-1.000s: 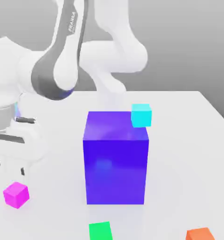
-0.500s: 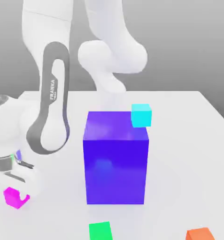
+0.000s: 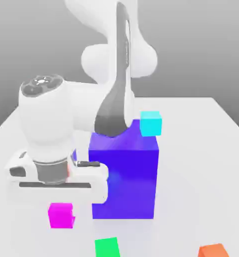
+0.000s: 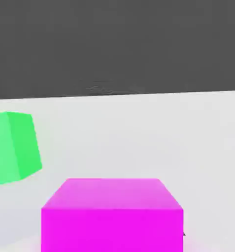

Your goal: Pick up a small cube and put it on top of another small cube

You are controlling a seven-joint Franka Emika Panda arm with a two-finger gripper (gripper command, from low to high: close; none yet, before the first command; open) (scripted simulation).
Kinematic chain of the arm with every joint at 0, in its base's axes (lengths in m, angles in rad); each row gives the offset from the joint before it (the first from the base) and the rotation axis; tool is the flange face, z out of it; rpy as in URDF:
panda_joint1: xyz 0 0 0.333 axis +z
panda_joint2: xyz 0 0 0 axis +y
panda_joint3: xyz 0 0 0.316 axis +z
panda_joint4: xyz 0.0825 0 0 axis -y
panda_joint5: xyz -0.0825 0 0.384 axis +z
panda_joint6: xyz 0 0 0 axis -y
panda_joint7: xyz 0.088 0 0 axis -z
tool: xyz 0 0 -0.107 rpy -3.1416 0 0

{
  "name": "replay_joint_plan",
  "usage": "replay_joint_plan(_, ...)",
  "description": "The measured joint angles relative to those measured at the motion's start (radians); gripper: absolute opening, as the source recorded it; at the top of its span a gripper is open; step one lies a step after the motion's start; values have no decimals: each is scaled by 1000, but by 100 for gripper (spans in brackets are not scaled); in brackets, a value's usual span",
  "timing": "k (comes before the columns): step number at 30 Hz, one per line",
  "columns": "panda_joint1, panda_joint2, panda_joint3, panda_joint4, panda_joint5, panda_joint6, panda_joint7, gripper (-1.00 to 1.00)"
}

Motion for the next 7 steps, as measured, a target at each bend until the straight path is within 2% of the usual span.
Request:
replay_joint_plan(3, 14, 95, 35, 21, 15, 75, -15, -100)
replay_joint_plan(4, 12, 119, 41, 23, 21, 97, -20, 100)
replay_joint_plan(7, 11, 119, 41, 23, 21, 97, -20, 100)
